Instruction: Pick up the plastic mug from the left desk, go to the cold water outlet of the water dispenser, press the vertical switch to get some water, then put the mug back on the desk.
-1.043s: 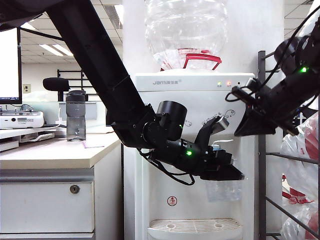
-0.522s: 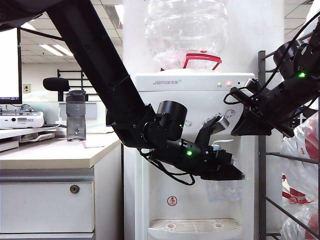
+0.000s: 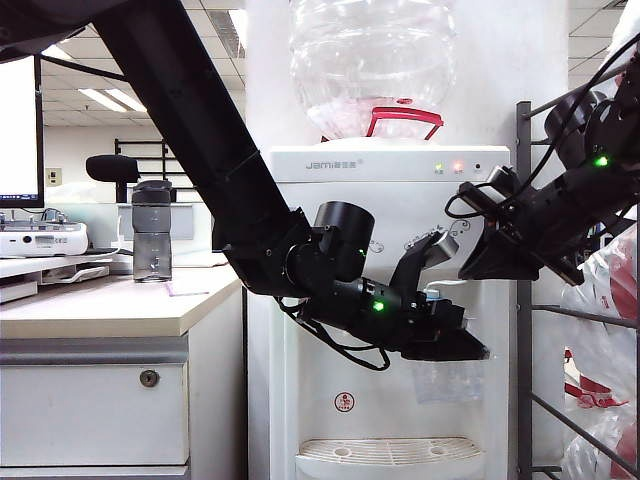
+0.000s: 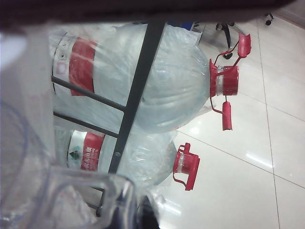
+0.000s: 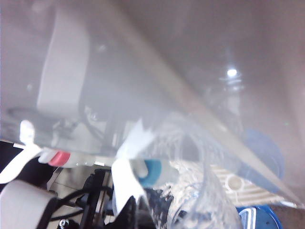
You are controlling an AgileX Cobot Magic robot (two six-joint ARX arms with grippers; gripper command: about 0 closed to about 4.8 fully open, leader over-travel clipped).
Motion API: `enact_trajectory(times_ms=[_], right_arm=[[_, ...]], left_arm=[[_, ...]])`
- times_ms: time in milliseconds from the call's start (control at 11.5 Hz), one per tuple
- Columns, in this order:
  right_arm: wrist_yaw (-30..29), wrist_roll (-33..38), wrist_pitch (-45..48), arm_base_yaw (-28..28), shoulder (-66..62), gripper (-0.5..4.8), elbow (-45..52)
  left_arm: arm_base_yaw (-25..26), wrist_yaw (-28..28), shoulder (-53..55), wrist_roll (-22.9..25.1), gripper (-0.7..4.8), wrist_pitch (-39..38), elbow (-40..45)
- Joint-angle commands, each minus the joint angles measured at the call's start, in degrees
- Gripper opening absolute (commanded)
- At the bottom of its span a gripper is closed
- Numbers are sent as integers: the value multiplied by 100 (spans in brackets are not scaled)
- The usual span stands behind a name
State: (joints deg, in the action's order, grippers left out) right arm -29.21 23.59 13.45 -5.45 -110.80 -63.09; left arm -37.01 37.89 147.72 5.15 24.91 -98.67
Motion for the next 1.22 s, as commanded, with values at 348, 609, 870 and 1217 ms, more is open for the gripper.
enact_trajectory(times_ms=[348, 609, 870, 1217], right_arm=[[-26, 42, 120, -184, -221, -5, -9], [-17, 33, -127, -184, -229, -5, -9], [66, 31, -225, -184, -229, -5, -9], [122, 15, -313, -184, -229, -5, -9]], left_arm=[[-9, 28, -61, 39, -6, 160, -11], [-9, 28, -61, 39, -6, 160, -17], [-9, 28, -61, 39, -6, 160, -20], [-9, 28, -61, 39, -6, 162, -20]])
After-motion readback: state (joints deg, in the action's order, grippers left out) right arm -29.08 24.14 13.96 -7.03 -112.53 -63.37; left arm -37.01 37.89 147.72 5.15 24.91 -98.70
